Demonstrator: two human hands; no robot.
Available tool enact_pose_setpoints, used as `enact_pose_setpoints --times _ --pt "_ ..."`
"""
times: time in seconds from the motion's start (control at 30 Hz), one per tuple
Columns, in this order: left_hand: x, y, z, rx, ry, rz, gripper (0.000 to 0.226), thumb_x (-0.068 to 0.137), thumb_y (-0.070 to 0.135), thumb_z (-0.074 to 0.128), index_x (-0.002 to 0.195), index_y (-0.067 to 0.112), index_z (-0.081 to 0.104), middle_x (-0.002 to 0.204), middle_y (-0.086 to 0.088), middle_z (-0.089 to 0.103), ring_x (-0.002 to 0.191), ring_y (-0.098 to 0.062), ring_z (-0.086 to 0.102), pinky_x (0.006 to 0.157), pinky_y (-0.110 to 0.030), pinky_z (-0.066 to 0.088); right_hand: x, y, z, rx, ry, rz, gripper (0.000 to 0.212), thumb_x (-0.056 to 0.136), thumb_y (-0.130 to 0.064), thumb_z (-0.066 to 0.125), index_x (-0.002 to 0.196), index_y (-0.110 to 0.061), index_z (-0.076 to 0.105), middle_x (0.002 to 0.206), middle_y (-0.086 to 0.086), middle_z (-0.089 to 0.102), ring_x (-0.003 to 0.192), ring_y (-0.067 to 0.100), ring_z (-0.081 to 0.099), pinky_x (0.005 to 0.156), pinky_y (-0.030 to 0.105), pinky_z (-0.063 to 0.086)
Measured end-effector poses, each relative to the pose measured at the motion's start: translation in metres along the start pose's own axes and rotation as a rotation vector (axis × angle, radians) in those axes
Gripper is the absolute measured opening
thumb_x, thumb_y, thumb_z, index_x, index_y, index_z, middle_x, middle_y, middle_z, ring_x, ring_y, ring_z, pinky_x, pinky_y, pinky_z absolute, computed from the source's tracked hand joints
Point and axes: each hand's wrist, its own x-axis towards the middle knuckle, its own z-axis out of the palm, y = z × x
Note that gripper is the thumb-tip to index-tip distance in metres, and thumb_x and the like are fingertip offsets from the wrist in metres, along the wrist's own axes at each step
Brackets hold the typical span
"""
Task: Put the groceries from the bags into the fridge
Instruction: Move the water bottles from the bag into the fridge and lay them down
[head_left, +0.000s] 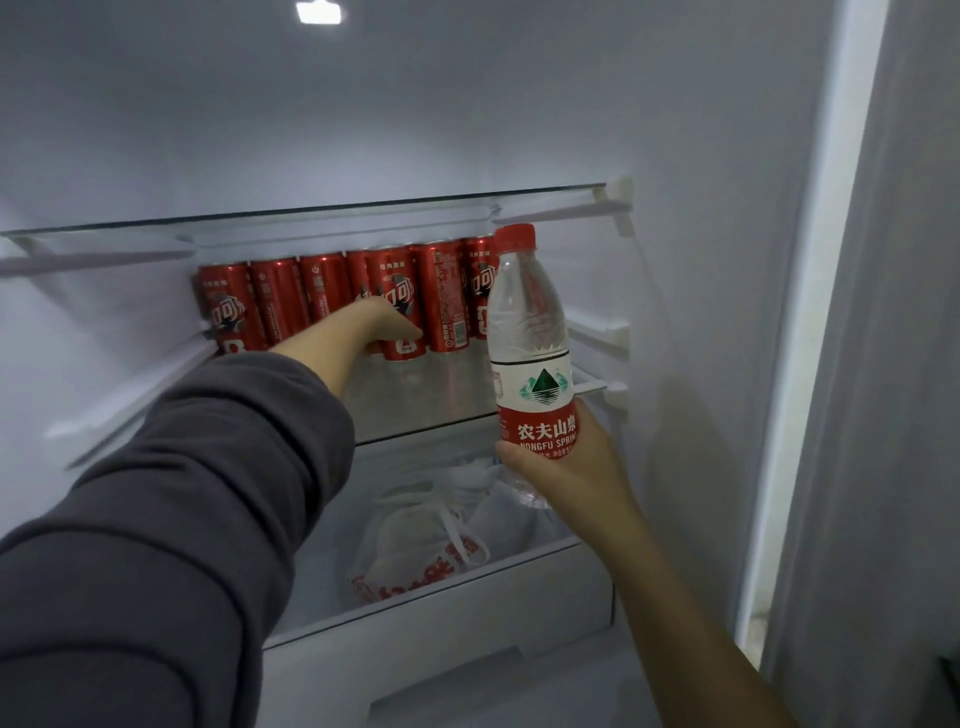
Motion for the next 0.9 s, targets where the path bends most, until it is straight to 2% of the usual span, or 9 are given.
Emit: enact_pose_setpoints --times 0.1,0.2,0.33,0.37,0.5,0.57,0.63,0.77,0.9 --pt "-0.004 0.001 0.003 0.081 0.007 0.004 0.073 0.093 0.047 0.057 0.144 0.001 0.033 0.141 -0.018 0.046 0.128 -0.033 0.047 0.109 -0.039 0.039 0.001 0.0 -0.001 -0.002 -0.004 -0.003 0.057 0.073 -0.026 0.083 0.121 -0.035 0.053 0.102 -0.017 0.066 0.088 -0.004 0.064 0.072 0.016 0.051" --pt "-0.003 -0.002 0.004 0.062 0.042 0.024 0.071 0.09 0.047 0.062 0.137 -0.002 0.04 0.133 -0.019 0.054 0.118 -0.033 0.056 0.099 -0.037 0.047 0.0 0.0 -0.001 -0.021 -0.023 -0.006 0.056 0.074 -0.026 0.082 0.121 -0.034 0.052 0.104 -0.015 0.065 0.091 0.0 0.064 0.073 0.018 0.052" --pt "-0.019 -0.005 0.003 -0.063 -0.014 0.025 0.079 0.092 0.049 0.058 0.147 0.001 0.029 0.149 -0.018 0.039 0.134 -0.034 0.041 0.11 -0.04 0.036 0.0 -0.002 -0.004 -0.041 -0.047 -0.016 0.055 0.074 -0.026 0.082 0.12 -0.033 0.052 0.105 -0.014 0.065 0.092 0.0 0.063 0.068 0.013 0.049" --pt "-0.03 -0.007 -0.002 -0.114 -0.013 0.044 0.078 0.091 0.051 0.058 0.146 0.002 0.032 0.147 -0.017 0.043 0.132 -0.034 0.044 0.107 -0.041 0.039 -0.001 -0.002 -0.004 -0.041 -0.049 -0.026 0.055 0.073 -0.026 0.082 0.119 -0.033 0.052 0.104 -0.014 0.065 0.091 -0.001 0.064 0.068 0.012 0.049" --pt "-0.104 -0.02 -0.025 -0.449 0.189 0.388 0.049 0.097 0.052 0.047 0.123 0.012 0.056 0.104 -0.002 0.067 0.088 -0.014 0.063 0.07 -0.029 0.048 -0.015 0.008 0.003 -0.011 0.035 -0.095 0.062 0.072 -0.015 0.084 0.119 -0.034 0.048 0.1 -0.02 0.062 0.089 -0.016 0.06 0.067 0.006 0.049" --pt "-0.157 -0.034 -0.021 -0.647 0.138 0.608 0.039 0.099 0.049 0.044 0.114 0.016 0.059 0.089 0.0 0.068 0.068 -0.012 0.061 0.056 -0.024 0.046 -0.026 0.022 0.008 -0.038 0.051 -0.147 0.068 0.071 -0.016 0.085 0.125 -0.036 0.049 0.109 -0.018 0.063 0.096 -0.009 0.061 0.075 0.012 0.052" --pt "-0.197 -0.055 -0.004 -0.65 0.134 0.746 0.036 0.092 0.051 0.048 0.109 0.022 0.059 0.079 0.01 0.065 0.061 -0.008 0.058 0.053 -0.018 0.044 -0.035 0.036 0.01 -0.145 0.057 -0.21 0.07 0.068 -0.022 0.085 0.127 -0.038 0.05 0.114 -0.019 0.06 0.1 -0.002 0.06 0.081 0.015 0.052" --pt "-0.218 -0.096 0.04 -0.404 0.34 0.668 0.019 0.084 0.048 0.066 0.093 0.034 0.059 0.086 0.018 0.062 0.078 0.003 0.058 0.067 -0.006 0.041 -0.039 0.056 0.018 -0.453 0.062 -0.328 0.072 0.064 -0.028 0.087 0.129 -0.028 0.056 0.109 -0.015 0.056 0.102 0.012 0.055 0.083 0.027 0.049" --pt "-0.204 -0.127 0.071 -0.488 0.284 0.508 0.01 0.085 0.043 0.065 0.089 0.038 0.057 0.083 0.014 0.062 0.07 0.0 0.058 0.064 -0.013 0.044 -0.032 0.078 0.029 -0.59 0.085 -0.375 0.075 0.059 -0.017 0.088 0.127 -0.022 0.057 0.114 0.002 0.06 0.106 0.025 0.051 0.086 0.039 0.05"
